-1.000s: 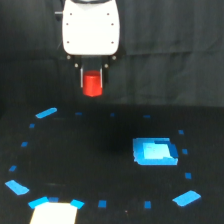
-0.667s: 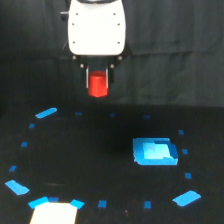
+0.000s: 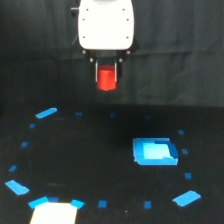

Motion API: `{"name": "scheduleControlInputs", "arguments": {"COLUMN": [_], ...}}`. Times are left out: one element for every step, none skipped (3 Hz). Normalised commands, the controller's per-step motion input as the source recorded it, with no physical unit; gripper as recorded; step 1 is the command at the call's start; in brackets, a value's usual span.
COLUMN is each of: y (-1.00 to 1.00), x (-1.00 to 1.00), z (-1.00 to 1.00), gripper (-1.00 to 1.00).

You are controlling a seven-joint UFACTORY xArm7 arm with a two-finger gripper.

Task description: Pick up the red object from the table

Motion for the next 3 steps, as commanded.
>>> {"name": "scheduleControlInputs", "arguments": {"y": [-0.38,-0.41,0.3], "x": [0.19,-0.14,0.35], "z": [0.34,1.0,0.5], "gripper": [-1.0,-1.0,-1.0]}}
